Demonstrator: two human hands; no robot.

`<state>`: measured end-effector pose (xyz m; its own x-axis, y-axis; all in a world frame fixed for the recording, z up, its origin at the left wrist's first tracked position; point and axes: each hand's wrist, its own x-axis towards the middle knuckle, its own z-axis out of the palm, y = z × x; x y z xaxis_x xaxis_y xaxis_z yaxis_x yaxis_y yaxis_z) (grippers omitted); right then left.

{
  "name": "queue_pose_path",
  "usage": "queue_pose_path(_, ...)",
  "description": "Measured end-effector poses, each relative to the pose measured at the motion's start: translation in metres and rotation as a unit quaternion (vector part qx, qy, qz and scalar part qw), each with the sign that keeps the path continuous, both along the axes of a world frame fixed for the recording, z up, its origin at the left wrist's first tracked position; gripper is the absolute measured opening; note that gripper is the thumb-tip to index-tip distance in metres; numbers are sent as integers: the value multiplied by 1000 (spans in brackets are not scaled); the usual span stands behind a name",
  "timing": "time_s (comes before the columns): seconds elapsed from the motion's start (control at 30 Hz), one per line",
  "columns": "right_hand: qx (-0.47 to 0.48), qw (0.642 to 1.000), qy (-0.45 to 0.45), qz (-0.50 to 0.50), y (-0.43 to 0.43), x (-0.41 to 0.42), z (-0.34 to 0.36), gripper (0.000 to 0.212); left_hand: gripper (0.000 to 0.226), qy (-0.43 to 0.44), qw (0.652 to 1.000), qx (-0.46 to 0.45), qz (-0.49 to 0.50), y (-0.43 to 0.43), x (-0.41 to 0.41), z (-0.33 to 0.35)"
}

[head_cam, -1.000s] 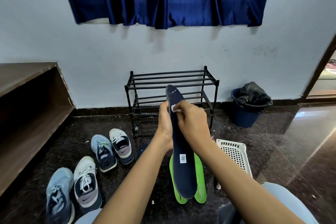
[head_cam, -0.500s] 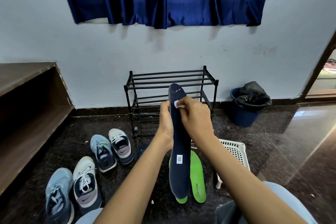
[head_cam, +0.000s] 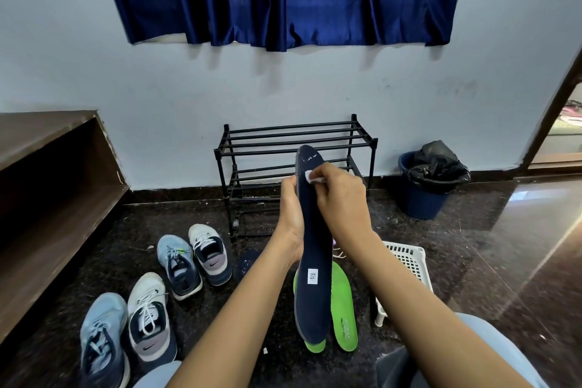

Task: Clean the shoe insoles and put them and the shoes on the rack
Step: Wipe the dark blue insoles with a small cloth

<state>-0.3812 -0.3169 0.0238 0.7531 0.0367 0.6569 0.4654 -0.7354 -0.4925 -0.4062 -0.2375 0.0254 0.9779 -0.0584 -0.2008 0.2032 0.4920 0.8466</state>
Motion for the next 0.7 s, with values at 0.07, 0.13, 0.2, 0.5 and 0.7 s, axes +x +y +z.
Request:
queue_pose_path(0.07,-11,1000,1,6,3,-4,-2,19,51,-3,1000,3,2,3,1,-1)
queue_pose_path(0.13,-29,999,10,21,7,-10,-5,20,47,-4,1000,12,14,6,1,-1)
queue_pose_path(0.2,-42,998,28,37,12,-15,-9,22,46,-9,999,16,27,10,2,-2)
queue_pose_path(0.5,-29,999,39,5,-2,2,-1,24,54,1,1000,8,4,2,-1,-1)
queue_pose_path(0.7,-36,999,32,11,-1,-4,-3,27,55,6,1000,10,-10,2,-1,0)
